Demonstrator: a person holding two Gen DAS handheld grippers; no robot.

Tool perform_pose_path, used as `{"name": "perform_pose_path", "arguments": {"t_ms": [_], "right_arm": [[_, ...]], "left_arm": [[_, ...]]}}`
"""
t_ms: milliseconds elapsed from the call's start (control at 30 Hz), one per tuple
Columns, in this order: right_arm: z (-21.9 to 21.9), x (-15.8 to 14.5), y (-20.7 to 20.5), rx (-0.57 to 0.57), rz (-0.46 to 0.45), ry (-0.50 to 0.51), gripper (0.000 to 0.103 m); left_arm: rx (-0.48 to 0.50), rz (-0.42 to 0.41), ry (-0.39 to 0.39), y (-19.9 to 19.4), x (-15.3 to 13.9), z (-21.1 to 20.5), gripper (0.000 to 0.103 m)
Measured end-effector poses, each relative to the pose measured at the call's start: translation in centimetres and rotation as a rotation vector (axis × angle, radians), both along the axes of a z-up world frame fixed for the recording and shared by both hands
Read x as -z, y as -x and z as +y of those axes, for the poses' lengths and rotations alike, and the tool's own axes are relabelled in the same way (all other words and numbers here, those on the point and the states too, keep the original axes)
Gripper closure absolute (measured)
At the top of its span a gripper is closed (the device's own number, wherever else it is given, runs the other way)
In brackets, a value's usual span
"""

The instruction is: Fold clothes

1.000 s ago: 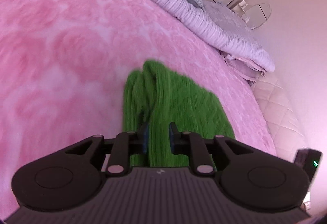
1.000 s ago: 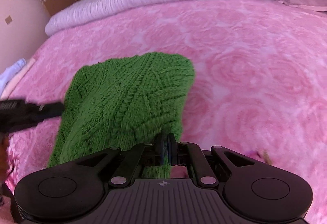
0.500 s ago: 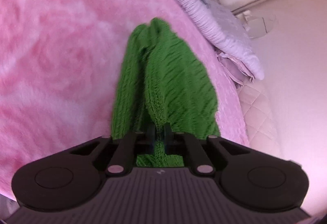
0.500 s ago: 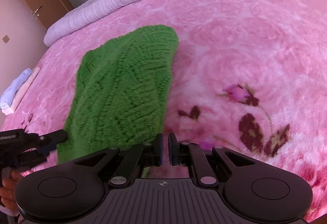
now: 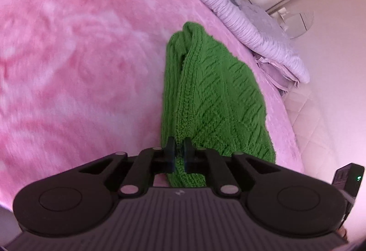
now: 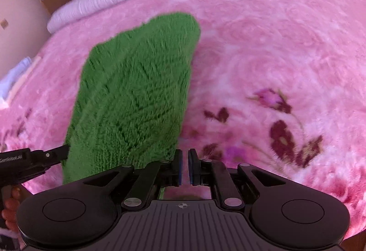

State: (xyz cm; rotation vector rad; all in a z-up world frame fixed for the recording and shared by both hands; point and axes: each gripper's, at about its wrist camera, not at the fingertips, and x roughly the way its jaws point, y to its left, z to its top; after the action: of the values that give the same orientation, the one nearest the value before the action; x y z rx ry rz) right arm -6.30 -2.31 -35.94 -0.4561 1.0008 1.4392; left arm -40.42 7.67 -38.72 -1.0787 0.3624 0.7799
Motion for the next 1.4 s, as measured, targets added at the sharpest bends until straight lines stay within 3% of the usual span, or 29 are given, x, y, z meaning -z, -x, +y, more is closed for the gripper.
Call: {"name": "perform_pose_path", "arguments": {"t_ms": [267, 400, 533, 633, 733, 867, 967, 1100, 1333, 1400], "right_arm": [[-0.2, 0.3, 1.8, -0.034, -0.054, 0.041, 0.095], [-0.7, -2.8, 0.4, 0.049, -0.013, -0.144, 0.095], [-0.7, -4.3, -0.4, 0.058, 0.133, -0.312, 0.095], [1.2, -0.8, 1.6, -0.089, 0.099, -0.139, 0.095], [0.8, 0.8, 2.9, -0.169, 0.018, -0.162, 0.096], [0.8, -1.1, 2.5, -0.173, -0.014, -0.132, 0.095], [-0.1, -3.0, 2.2, -0.138, -0.043, -0.207, 0.095], [-0.9, -4.4, 2.0, -0.123, 0.003, -0.286, 0.095], [0.6, -3.6, 0.8, -0.054, 0.002, -0.269, 0.095], [1.3, -3.9, -0.1, -0.042, 0.004, -0.283, 0.095]], "left_arm": [[0.017, 0.060, -0.039, -0.9, -1.2, -0.9, 0.097], [0.037, 0.089, -0.059, -1.3, -1.9, -0.9, 0.097], [0.024, 0.089, -0.047, -1.2, -1.4, -1.3, 0.097], [0.021, 0.102, -0.038, -1.2, -0.8, -1.4, 0.096], [0.016, 0.099, -0.032, -1.0, -0.6, -1.4, 0.095], [0.024, 0.137, -0.055, -1.0, -1.9, -1.8, 0.095], [0.030, 0.221, -0.133, -1.1, -4.5, -2.8, 0.098], [0.100, 0.167, -0.237, -2.2, -7.5, -3.5, 0.098], [0.233, 0.095, -0.253, -8.2, -6.8, -1.9, 0.098], [0.247, 0.150, -0.250, -9.4, -5.6, -1.5, 0.097]]}}
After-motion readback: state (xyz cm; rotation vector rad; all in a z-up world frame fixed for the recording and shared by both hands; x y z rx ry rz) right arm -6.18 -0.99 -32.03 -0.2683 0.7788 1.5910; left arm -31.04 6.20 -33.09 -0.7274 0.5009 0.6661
